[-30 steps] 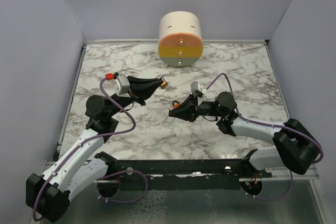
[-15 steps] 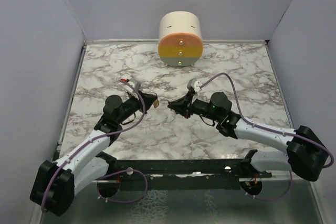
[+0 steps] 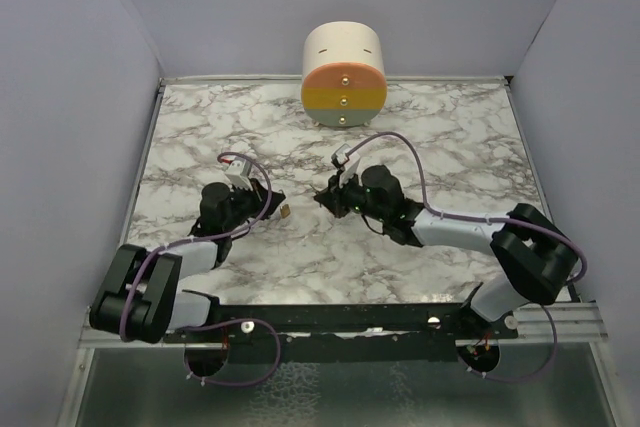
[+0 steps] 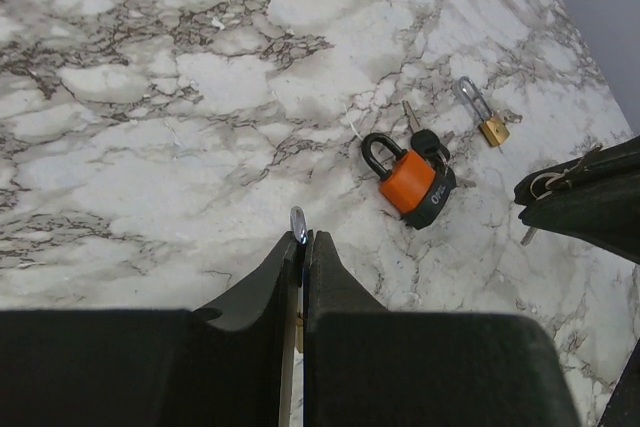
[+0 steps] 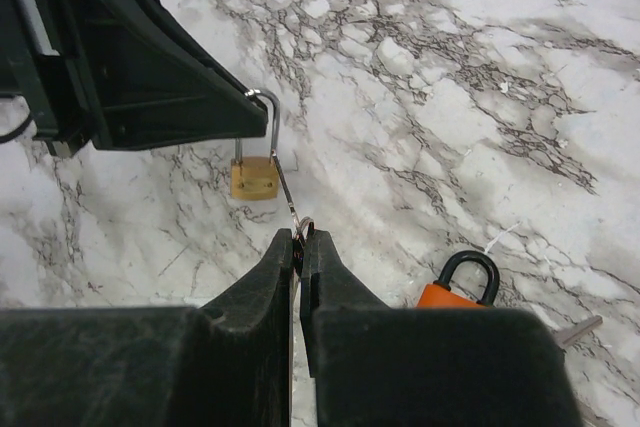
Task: Lock with the key
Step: Place the lock at the center of the board, then place the key at the center of the board.
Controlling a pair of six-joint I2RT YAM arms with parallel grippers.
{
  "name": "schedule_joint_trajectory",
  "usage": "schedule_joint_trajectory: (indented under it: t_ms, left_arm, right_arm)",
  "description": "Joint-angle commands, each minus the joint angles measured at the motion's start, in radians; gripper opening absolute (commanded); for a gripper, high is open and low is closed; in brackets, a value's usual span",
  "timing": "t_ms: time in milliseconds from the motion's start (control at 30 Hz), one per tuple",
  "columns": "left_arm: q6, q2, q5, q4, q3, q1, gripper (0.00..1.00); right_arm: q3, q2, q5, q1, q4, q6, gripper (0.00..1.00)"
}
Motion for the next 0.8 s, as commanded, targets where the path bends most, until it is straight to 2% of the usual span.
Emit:
schedule_joint_trajectory:
  t_ms: [0, 200, 500, 667, 767]
  left_arm:
    - [-0.054, 0.118, 0.078, 0.197, -0.001, 0.013, 0.00]
    - [-0.059, 0.240, 0.094, 0.250, 0.007, 0.017, 0.00]
    - [-0.021, 0.264, 0.010, 0.199, 0.000, 0.017, 0.00]
    - [0.008, 0.248, -0.019, 0.150, 0.009, 0.017, 0.06]
    - [0.024, 0.243, -0.029, 0.119, 0.021, 0.017, 0.17]
  right_arm:
    - [0.058, 0.043, 0.049, 0.019, -0.013, 0.013, 0.01]
    - [0.096, 0.108, 0.045, 0.028, -0.026, 0.012, 0.01]
    - [0.183, 0.261, 0.027, 0.034, -0.053, 0.018, 0.01]
    - [0.211, 0.334, 0.024, 0.034, -0.057, 0.027, 0.01]
    - [0.219, 0.359, 0.019, 0.034, -0.048, 0.036, 0.01]
